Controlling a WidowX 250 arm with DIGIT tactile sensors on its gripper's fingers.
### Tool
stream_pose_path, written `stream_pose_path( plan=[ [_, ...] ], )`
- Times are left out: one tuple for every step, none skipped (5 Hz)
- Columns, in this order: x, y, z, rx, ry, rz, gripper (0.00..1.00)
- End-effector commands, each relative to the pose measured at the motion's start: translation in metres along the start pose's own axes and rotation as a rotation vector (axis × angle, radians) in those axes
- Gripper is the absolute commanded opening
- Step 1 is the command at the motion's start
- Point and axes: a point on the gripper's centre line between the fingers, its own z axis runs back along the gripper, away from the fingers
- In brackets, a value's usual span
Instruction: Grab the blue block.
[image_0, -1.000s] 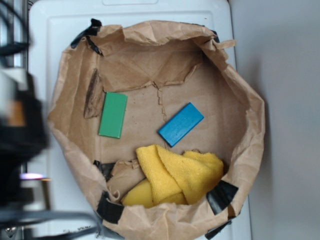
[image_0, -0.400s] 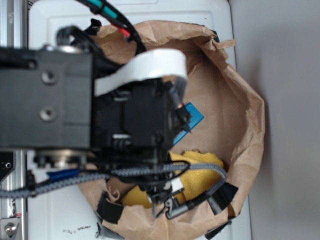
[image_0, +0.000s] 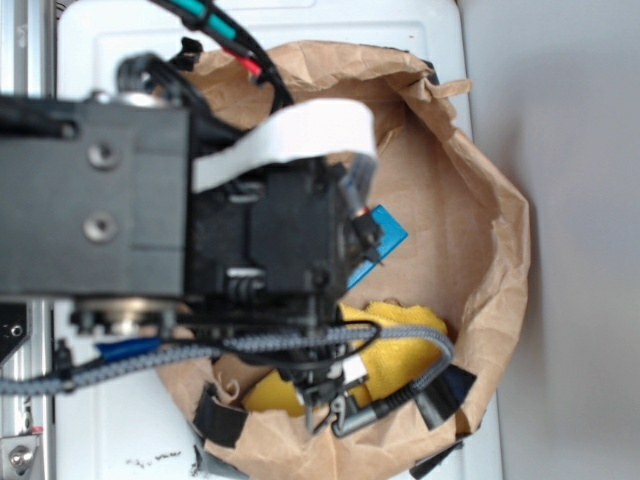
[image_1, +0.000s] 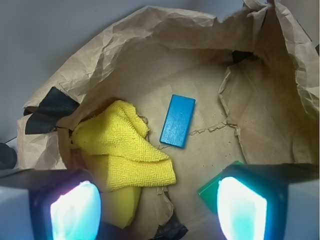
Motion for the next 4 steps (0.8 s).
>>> stream_pose_path(
  plan=[
    [0.023, 0.020, -0.042, 0.027, -0.067, -0.016, 1.00],
    [0.024, 0.029, -0.053, 0.016, -0.060, -0.032, 1.00],
    [0.034, 0.033, -0.062, -0.031, -0.019, -0.040, 1.00],
    [0.038, 0.031, -0.068, -0.033, 0.019, -0.064, 1.00]
  ],
)
